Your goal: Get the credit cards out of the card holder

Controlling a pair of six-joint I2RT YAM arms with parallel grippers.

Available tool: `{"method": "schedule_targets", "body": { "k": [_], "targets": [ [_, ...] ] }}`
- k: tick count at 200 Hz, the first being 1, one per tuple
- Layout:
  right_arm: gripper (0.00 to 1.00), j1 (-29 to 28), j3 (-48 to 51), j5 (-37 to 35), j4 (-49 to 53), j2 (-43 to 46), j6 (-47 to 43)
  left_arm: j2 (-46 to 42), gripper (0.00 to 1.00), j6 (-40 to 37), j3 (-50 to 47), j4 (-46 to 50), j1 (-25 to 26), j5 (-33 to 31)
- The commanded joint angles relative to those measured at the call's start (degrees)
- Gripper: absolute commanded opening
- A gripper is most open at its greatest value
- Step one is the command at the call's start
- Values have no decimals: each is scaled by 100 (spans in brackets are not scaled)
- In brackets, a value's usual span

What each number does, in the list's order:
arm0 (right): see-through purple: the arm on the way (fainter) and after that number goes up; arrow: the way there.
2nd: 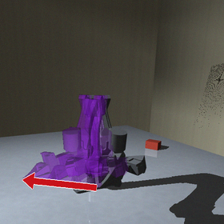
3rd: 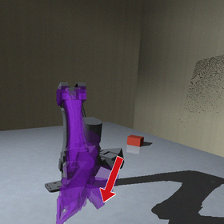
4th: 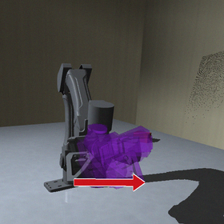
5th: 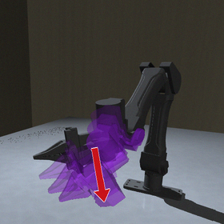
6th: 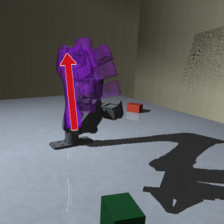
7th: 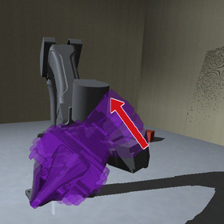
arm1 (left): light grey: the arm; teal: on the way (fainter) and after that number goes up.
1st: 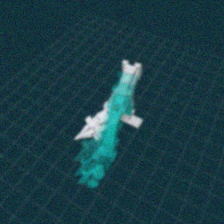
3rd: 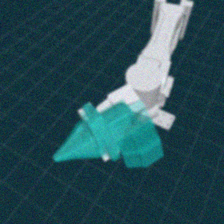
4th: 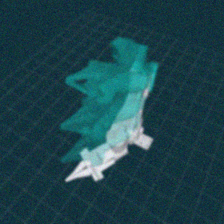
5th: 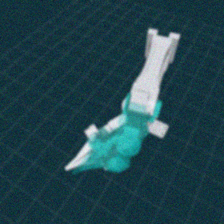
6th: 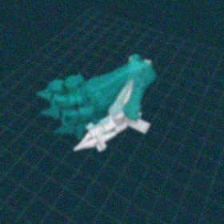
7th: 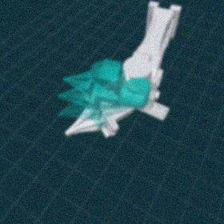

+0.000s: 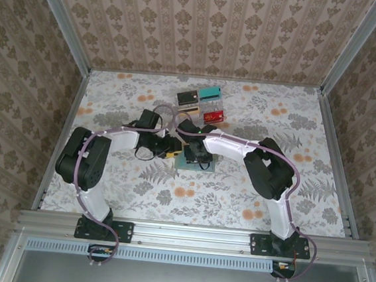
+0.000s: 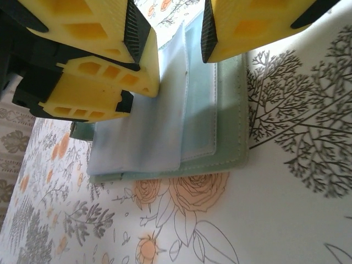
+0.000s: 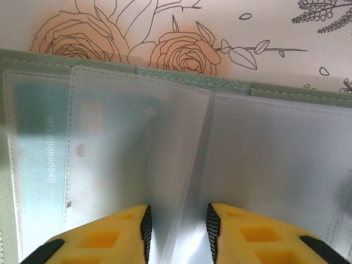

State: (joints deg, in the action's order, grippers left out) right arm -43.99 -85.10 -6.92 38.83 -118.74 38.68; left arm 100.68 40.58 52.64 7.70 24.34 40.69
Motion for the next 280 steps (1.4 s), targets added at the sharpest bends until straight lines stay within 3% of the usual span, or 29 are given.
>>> {"method": "schedule_targets", "body": {
  "k": [1, 147, 235, 280],
  "targets": [
    [33, 76, 345, 67, 25, 19, 50, 159, 37, -193, 248, 231, 99, 36],
    [21, 399, 1473, 665, -1544, 1010, 353, 625, 38, -217, 526, 232, 395, 158],
    [33, 564, 1970, 761, -2232, 1839, 577, 744, 37, -109, 686, -119, 506, 613],
    [36, 587, 2059, 503, -2050, 2041, 516, 795, 37, -219, 785, 86, 524, 370]
  ]
}}
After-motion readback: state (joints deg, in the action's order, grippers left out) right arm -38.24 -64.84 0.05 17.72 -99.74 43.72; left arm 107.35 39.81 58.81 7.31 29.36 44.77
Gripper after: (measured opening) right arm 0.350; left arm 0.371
